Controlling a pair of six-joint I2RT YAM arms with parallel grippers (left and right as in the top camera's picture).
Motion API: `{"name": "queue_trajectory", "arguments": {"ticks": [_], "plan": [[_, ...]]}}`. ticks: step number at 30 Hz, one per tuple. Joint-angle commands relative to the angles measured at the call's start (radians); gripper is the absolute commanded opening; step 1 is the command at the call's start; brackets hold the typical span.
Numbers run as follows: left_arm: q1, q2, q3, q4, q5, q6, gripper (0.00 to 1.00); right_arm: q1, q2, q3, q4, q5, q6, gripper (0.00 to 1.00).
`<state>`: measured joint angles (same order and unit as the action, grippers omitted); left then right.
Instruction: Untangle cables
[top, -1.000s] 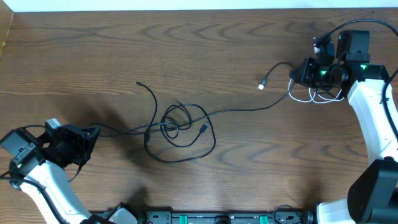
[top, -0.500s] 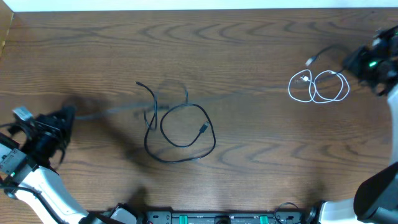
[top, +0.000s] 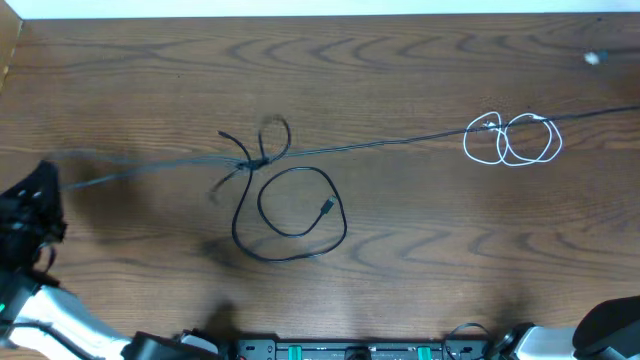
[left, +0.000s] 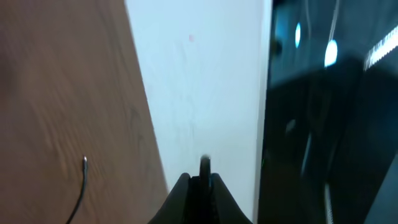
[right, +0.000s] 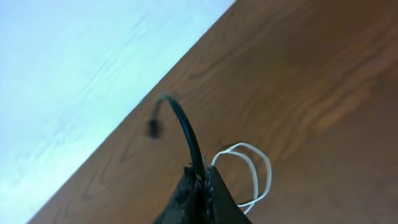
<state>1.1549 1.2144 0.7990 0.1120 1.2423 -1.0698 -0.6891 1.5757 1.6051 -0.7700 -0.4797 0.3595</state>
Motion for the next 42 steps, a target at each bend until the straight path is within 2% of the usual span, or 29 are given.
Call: {"name": "queue_trajectory", "arguments": {"ticks": [1, 8, 12, 15, 23, 24, 27, 32, 37, 40, 42], "plan": [[0.068, 0.046, 0.011, 0.002, -0.040, -0.088, 0.08, -0.084, 0.001, 0.007, 0.006, -0.023, 0.004, 0.01], [0.048, 0.196, 0.011, 0.003, 0.048, -0.087, 0.07, -0.151, 0.001, 0.007, -0.016, -0.006, 0.003, 0.01], [-0.056, 0.256, 0.011, 0.039, 0.148, -0.063, 0.07, -0.140, 0.001, 0.007, -0.047, -0.080, 0.000, 0.01], [-0.182, 0.265, 0.011, 0.152, 0.195, -0.074, 0.07, -0.115, 0.001, 0.007, -0.068, -0.174, -0.023, 0.01], [-0.578, 0.263, 0.012, 0.565, 0.246, -0.332, 0.07, 0.021, 0.002, 0.006, -0.205, -0.185, -0.150, 0.01], [-0.669, 0.263, 0.025, 0.632, 0.242, -0.412, 0.07, 0.068, 0.002, 0.007, -0.217, -0.186, -0.179, 0.01], [-0.790, 0.263, 0.076, 0.703, 0.249, -0.484, 0.07, 0.139, 0.002, 0.007, -0.238, -0.187, -0.210, 0.01], [-0.971, 0.263, 0.183, 0.720, 0.268, -0.499, 0.07, 0.241, 0.003, 0.007, -0.315, -0.173, -0.277, 0.01], [-1.094, 0.273, 0.189, 0.719, 0.251, -0.475, 0.07, 0.321, 0.005, -0.003, -0.395, -0.007, -0.287, 0.01], [-1.146, 0.291, 0.189, 0.720, 0.254, -0.469, 0.07, 0.363, 0.010, -0.021, -0.419, 0.026, -0.287, 0.01], [-1.168, 0.304, 0.189, 0.720, 0.252, -0.469, 0.07, 0.388, 0.014, -0.039, -0.436, 0.026, -0.288, 0.08]]}}
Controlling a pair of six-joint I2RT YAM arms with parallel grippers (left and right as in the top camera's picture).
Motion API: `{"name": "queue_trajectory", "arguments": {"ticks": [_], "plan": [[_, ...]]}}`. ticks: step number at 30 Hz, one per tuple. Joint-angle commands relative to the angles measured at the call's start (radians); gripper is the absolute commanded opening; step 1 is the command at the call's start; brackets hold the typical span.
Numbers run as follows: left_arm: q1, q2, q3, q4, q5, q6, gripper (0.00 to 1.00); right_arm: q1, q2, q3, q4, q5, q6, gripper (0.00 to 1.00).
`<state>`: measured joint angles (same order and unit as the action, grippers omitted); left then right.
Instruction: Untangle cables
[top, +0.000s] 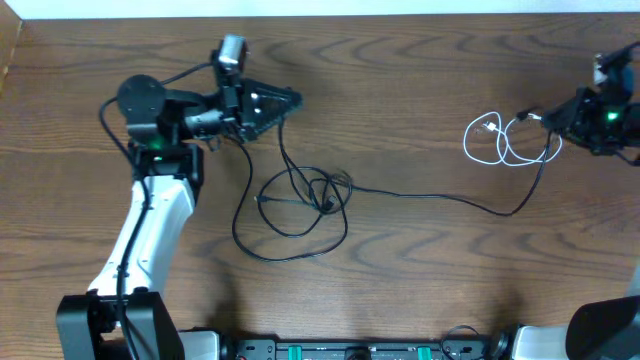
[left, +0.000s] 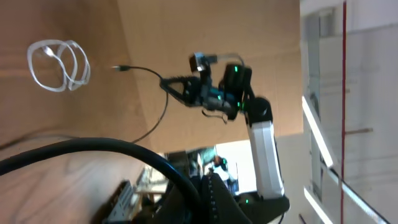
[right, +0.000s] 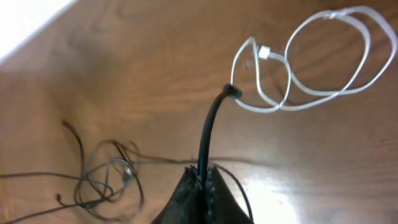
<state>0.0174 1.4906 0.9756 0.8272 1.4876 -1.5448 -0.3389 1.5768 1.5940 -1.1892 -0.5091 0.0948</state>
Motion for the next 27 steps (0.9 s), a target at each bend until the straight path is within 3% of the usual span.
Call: {"name": "queue_trajectory", "arguments": {"ticks": [1, 7, 10, 14, 21, 27], "plan": [[-0.036, 0.034, 0.012, 0.005, 0.004, 0.005, 0.08, 0.047, 0.014, -0.039, -0.020, 0.055, -0.029, 0.14], [-0.036, 0.041, 0.013, -0.002, -0.011, -0.056, 0.07, 0.111, 0.014, -0.135, -0.019, 0.047, -0.094, 0.65], [-0.036, 0.041, 0.013, -0.002, -0.002, -0.106, 0.08, 0.164, 0.014, -0.171, -0.015, -0.055, -0.161, 0.72], [-0.036, 0.041, 0.030, -0.001, 0.082, -0.137, 0.07, 0.249, 0.014, -0.205, -0.015, -0.169, -0.263, 0.87], [-0.037, 0.039, 0.058, 0.080, 0.080, -0.173, 0.07, 0.424, 0.016, -0.214, 0.049, -0.217, -0.270, 0.91], [-0.071, 0.037, 0.073, 0.081, 0.006, -0.208, 0.08, 0.550, 0.057, -0.217, 0.160, -0.272, -0.008, 0.77]]}}
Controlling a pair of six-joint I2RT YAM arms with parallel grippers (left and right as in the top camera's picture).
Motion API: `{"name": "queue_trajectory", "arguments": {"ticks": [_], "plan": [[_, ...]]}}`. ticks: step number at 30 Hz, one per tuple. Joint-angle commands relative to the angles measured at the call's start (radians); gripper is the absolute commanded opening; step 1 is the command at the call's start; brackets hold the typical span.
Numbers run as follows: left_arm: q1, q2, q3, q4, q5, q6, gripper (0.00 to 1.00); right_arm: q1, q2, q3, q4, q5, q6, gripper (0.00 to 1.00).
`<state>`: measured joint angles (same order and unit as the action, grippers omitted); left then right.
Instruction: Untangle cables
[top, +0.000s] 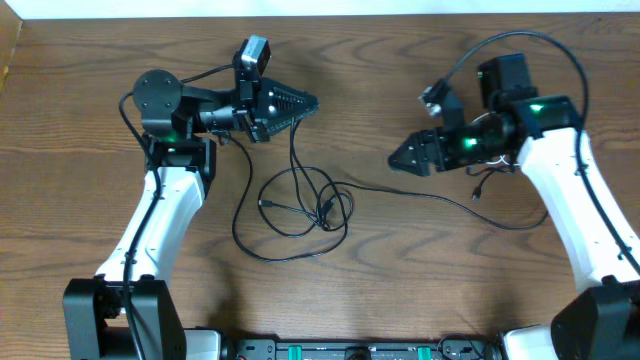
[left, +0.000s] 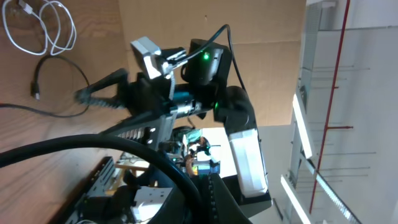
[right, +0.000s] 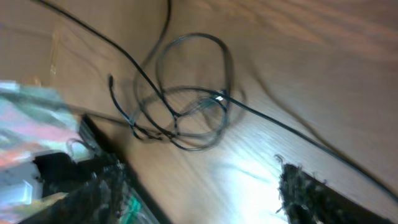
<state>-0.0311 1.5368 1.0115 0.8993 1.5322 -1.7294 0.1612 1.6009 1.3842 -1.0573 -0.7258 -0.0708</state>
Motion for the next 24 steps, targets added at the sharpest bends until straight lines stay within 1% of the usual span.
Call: {"name": "queue_trajectory", "arguments": {"ticks": [1, 3, 5, 11, 17, 20, 24], "plan": [[-0.032, -0.009, 0.049, 0.009, -0.040, -0.023, 0.07, 0.085, 0.051, -0.008, 0.048, -0.055, 0.231, 0.76], [-0.034, -0.009, 0.058, 0.027, -0.037, -0.023, 0.08, 0.123, 0.074, -0.008, 0.056, -0.056, 0.303, 0.78], [-0.034, -0.009, 0.060, 0.077, -0.031, -0.023, 0.08, 0.164, 0.103, -0.008, 0.065, -0.056, 0.379, 0.77], [-0.034, -0.009, 0.060, 0.185, 0.036, -0.022, 0.07, 0.261, 0.170, -0.008, 0.135, -0.056, 0.534, 0.66], [-0.050, -0.009, 0.060, 0.196, 0.039, -0.019, 0.07, 0.320, 0.196, -0.008, 0.250, -0.053, 0.691, 0.62], [-0.073, -0.009, 0.060, 0.196, 0.039, -0.019, 0.07, 0.354, 0.210, -0.008, 0.317, -0.016, 0.770, 0.60], [-0.084, -0.009, 0.060, 0.196, 0.039, -0.019, 0.07, 0.385, 0.232, -0.008, 0.333, -0.002, 0.817, 0.57]]}}
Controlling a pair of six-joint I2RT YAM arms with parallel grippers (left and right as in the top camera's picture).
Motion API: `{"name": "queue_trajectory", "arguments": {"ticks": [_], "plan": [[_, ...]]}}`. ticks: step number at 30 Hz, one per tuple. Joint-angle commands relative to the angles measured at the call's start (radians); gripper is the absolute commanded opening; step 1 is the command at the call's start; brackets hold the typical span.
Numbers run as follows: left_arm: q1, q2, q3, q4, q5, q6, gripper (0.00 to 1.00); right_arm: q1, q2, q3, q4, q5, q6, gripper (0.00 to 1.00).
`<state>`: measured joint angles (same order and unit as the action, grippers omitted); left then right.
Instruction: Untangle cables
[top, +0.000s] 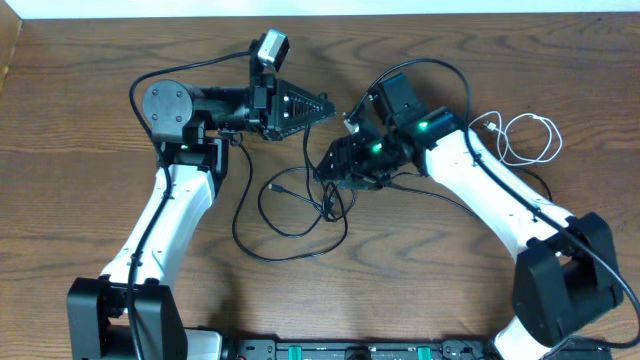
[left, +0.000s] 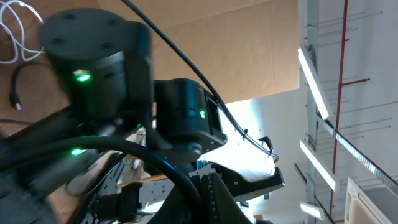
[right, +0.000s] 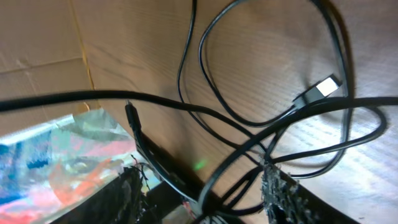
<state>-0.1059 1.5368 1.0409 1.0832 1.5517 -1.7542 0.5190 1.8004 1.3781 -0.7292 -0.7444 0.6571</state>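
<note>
A black cable lies in tangled loops (top: 300, 210) at the table's middle, with a silver USB plug (right: 324, 84) among them. My left gripper (top: 327, 106) is held above the table behind the tangle, shut on a strand of this black cable (left: 124, 146), fingertips closed (left: 205, 182). My right gripper (top: 330, 168) is at the tangle's right edge, open, its fingers (right: 281, 193) wide apart with cable loops crossing between them. A white cable (top: 522, 138) lies coiled at the right, apart from the black one.
The table's far edge (top: 320, 15) meets a white wall. A rack of equipment (top: 350, 350) runs along the near edge. The right arm (top: 500, 200) spans the table from lower right to the middle.
My open right gripper has moved left, from beside the tangle to its right edge, with loops now between its fingers. The left gripper, still shut on the cable, has shifted slightly right.
First both grippers were shut on the black cable, pulled taut across the table with a knot in the middle. Then the left held it behind the slack tangle, the right near the white coil. Then the right was open, and now it is at the tangle.
</note>
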Motion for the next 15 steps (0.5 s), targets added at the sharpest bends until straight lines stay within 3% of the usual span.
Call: {"name": "queue_trajectory", "arguments": {"ticks": [1, 5, 7, 8, 15], "plan": [[-0.009, -0.009, 0.030, 0.012, 0.019, 0.006, 0.07, 0.034, 0.035, -0.002, 0.005, 0.017, 0.090, 0.56], [-0.009, -0.009, 0.030, 0.012, 0.019, 0.006, 0.07, 0.062, 0.040, -0.003, 0.006, 0.056, 0.090, 0.40], [-0.009, -0.009, 0.030, 0.012, 0.019, 0.006, 0.07, 0.068, 0.040, -0.003, 0.004, 0.101, 0.087, 0.10], [-0.009, -0.009, 0.030, 0.012, 0.019, 0.006, 0.07, 0.068, 0.040, -0.003, 0.004, 0.113, 0.076, 0.01], [-0.009, -0.008, 0.030, 0.011, 0.019, 0.057, 0.07, 0.003, 0.032, -0.002, 0.008, -0.006, -0.062, 0.01]]}}
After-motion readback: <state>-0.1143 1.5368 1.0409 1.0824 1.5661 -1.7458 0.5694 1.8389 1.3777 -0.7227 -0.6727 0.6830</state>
